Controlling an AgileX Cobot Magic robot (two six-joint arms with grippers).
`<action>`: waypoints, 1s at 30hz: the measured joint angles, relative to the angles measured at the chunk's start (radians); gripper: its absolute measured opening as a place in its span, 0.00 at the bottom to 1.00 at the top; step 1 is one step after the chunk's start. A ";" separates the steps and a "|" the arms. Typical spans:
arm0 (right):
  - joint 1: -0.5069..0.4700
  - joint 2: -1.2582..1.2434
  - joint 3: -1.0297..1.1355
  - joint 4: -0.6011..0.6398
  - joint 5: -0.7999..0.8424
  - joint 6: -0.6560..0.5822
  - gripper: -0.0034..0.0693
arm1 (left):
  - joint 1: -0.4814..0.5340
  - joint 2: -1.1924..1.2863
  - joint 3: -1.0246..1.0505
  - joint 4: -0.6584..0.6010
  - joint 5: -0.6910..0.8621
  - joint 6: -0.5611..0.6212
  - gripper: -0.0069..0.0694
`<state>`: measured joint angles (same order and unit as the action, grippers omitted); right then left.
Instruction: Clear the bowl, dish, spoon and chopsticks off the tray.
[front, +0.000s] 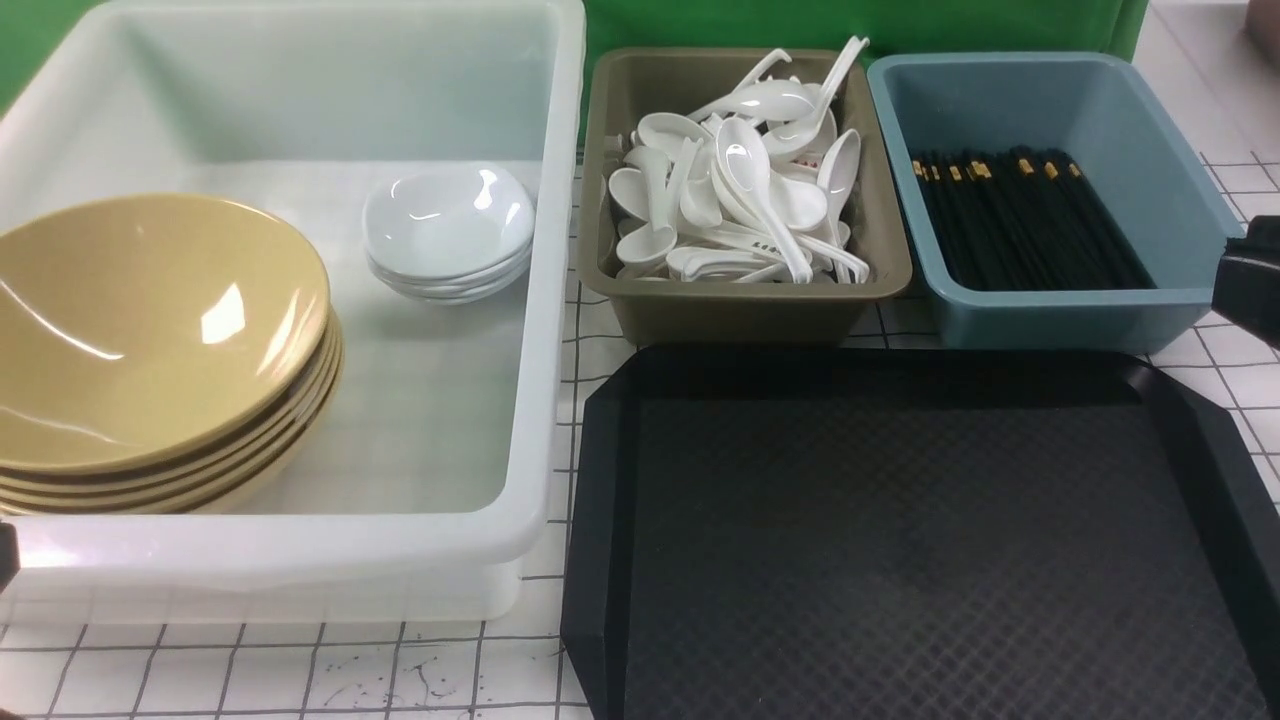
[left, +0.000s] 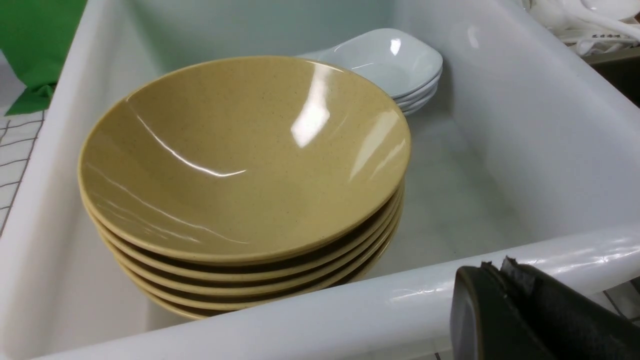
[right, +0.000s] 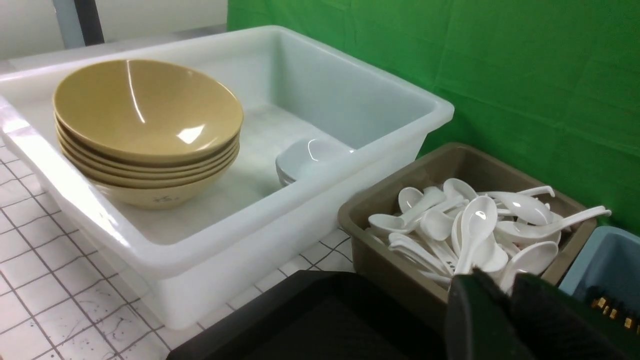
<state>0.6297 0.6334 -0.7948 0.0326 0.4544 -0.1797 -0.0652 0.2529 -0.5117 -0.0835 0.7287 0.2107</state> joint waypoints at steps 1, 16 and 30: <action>0.000 0.000 0.000 0.000 0.000 0.000 0.25 | 0.000 0.000 0.000 0.000 0.000 0.000 0.08; -0.138 -0.177 0.277 0.001 -0.189 0.034 0.10 | 0.000 0.000 0.000 0.001 0.000 0.000 0.08; -0.645 -0.609 0.806 -0.097 -0.223 0.209 0.09 | 0.000 0.000 0.000 0.002 0.000 0.000 0.08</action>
<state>-0.0154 0.0244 0.0112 -0.0645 0.2318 0.0295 -0.0652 0.2529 -0.5117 -0.0813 0.7287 0.2107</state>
